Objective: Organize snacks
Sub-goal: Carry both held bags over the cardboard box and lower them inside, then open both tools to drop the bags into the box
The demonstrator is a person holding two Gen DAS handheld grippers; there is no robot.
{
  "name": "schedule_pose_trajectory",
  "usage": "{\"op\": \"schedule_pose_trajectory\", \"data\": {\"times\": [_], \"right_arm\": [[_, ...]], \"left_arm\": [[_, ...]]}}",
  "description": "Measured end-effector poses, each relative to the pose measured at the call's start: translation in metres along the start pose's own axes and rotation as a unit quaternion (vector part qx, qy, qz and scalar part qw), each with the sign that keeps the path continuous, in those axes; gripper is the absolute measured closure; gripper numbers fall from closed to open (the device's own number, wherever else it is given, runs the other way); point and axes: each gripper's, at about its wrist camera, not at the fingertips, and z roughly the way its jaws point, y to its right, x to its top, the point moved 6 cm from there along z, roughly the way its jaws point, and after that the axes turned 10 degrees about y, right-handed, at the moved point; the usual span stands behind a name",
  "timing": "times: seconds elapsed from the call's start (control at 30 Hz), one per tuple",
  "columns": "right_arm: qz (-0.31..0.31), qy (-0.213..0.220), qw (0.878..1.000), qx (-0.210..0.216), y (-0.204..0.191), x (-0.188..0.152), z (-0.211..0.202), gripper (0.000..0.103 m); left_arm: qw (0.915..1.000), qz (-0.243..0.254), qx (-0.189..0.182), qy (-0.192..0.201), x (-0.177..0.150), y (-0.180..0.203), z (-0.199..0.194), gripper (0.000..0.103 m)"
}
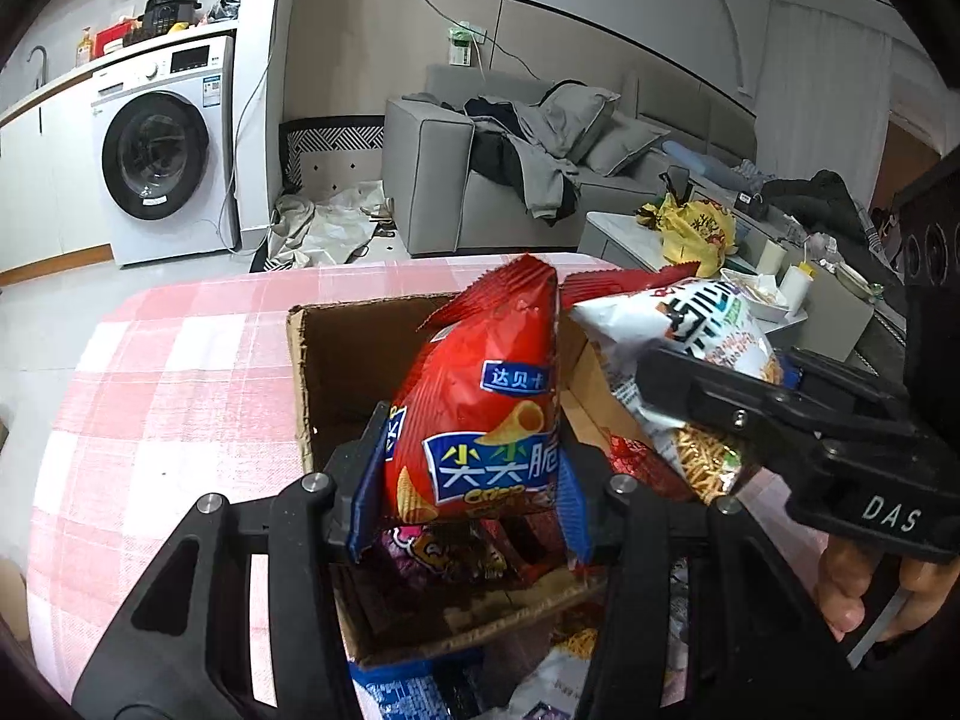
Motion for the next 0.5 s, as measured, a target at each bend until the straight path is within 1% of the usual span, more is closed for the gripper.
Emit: {"op": "schedule_pose_trajectory", "data": {"times": [0.1,0.27,0.4,0.5], "right_arm": [[0.012,-0.005,1.000,-0.003,0.007,-0.001,0.011,0.054],[0.012,-0.016,1.000,-0.005,0.014,-0.003,0.026,0.054],[0.017,-0.020,1.000,-0.011,0.019,-0.002,0.039,0.054],[0.020,-0.023,0.999,-0.012,0.022,-0.003,0.045,0.054]], "left_arm": [[1.0000,0.004,0.004,-0.005,0.000,0.000,0.018,0.058],[0.9998,0.010,0.008,-0.016,-0.005,0.002,0.047,0.058],[0.9995,0.020,0.016,-0.020,-0.008,0.007,0.062,0.058],[0.9992,0.025,0.022,-0.020,-0.011,0.008,0.067,0.058]]}}
